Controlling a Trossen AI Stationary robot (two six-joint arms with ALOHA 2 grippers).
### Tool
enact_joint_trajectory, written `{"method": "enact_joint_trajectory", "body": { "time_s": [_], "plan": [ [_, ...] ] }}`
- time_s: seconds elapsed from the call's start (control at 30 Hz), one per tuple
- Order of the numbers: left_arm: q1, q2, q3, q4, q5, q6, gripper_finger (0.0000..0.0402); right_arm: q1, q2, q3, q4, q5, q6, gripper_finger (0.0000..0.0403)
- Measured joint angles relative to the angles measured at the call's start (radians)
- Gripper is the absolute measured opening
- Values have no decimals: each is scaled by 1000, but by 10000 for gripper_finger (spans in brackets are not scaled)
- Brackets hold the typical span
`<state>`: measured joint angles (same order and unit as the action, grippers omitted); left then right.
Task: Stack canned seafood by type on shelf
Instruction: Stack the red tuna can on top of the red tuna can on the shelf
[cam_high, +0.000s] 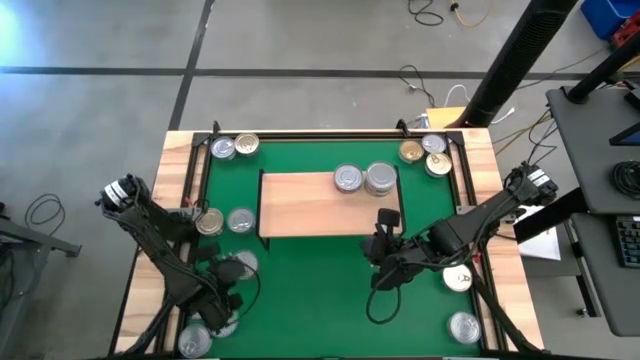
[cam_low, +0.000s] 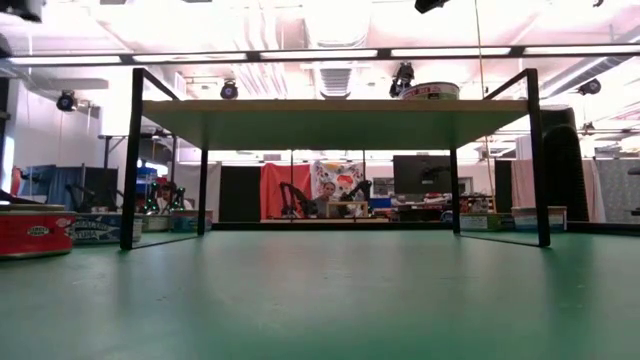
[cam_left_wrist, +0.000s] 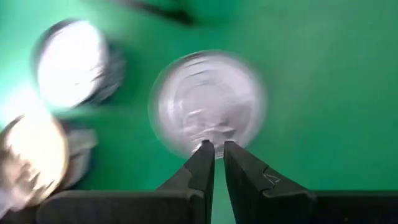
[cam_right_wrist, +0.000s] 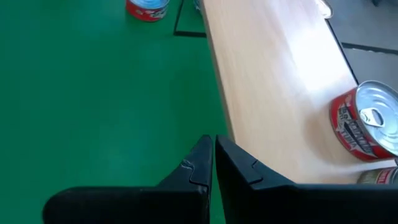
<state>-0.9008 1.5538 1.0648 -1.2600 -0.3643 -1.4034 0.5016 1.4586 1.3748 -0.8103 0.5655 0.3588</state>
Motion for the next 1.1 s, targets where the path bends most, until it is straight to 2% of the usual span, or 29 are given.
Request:
{"method": "enact_joint_trajectory", "body": {
  "time_s": [0.13,0.27,0.4,0.53,0.67,0.9,1.1],
  "plan": [
    [6,-25,-45,-148,17,-165,21,27,0,-2,-1,0,21,12],
    [34,-90,-139,-46,19,-199,21,77,0,-3,-6,0,63,12],
    [86,-155,-252,103,18,-151,21,125,0,-3,-5,1,103,12],
    [166,-209,-338,143,15,-103,21,149,0,-3,-5,2,146,12],
    [220,-251,-393,184,15,-20,21,159,0,-3,-5,2,180,12],
    [231,-260,-451,415,33,131,21,160,0,-3,-6,-23,210,12],
    [217,-207,-441,826,60,445,21,160,0,-3,1,-25,222,12]
  ]
}}
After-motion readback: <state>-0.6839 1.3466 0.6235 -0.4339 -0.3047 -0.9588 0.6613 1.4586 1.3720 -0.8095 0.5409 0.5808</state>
